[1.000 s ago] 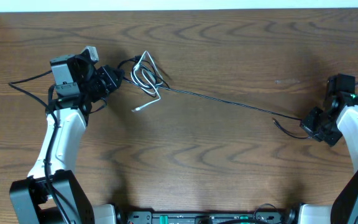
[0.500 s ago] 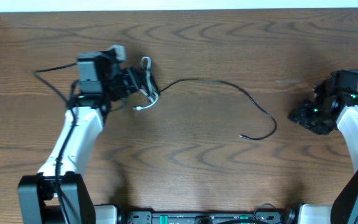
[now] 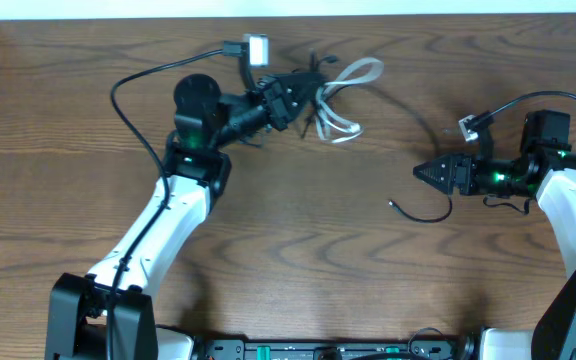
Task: Untangle cables
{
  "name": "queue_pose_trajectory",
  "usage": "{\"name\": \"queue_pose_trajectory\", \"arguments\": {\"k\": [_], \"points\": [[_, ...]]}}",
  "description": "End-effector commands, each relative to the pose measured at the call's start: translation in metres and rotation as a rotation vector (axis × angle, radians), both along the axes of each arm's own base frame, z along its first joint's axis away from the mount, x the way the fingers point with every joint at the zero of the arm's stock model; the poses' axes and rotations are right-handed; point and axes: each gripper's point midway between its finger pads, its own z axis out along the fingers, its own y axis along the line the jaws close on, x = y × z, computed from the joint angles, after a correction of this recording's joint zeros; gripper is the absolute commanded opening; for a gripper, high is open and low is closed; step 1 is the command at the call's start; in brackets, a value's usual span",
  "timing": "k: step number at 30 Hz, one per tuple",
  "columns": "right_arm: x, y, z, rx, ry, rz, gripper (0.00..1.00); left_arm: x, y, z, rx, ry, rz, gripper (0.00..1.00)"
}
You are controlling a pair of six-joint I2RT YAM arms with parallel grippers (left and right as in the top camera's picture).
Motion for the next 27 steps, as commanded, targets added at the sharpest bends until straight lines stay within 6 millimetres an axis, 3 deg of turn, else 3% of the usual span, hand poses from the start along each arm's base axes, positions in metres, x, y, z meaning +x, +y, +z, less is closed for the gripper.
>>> {"name": "queue_pose_trajectory", "arguments": {"k": [1, 5, 7, 8, 17, 23, 27], "points": [[-0.003, 0.018, 0.014, 0.085, -0.055, 0.074, 0.69, -0.016, -0.015, 0.01, -0.056, 0.073, -0.081, 0.08], [-0.002, 0.034, 0.018, 0.09, -0.098, 0.128, 0.69, -0.021, -0.021, 0.009, -0.051, 0.077, -0.098, 0.08], [0.002, 0.044, 0.021, 0.096, -0.12, 0.148, 0.81, -0.022, -0.022, 0.009, -0.051, 0.079, -0.101, 0.08], [0.004, 0.047, 0.022, 0.1, -0.125, 0.149, 0.82, -0.021, -0.022, 0.008, -0.05, 0.083, -0.1, 0.08], [0.035, 0.076, 0.023, 0.016, -0.183, 0.101, 0.79, -0.028, -0.031, 0.005, -0.044, 0.1, -0.124, 0.08], [0.041, 0.096, 0.031, 0.004, -0.271, 0.14, 0.8, -0.028, -0.032, 0.005, -0.044, 0.101, -0.126, 0.08], [0.047, 0.097, 0.026, -0.064, -0.296, 0.119, 0.81, -0.028, -0.032, 0.003, -0.042, 0.109, -0.125, 0.08]]}}
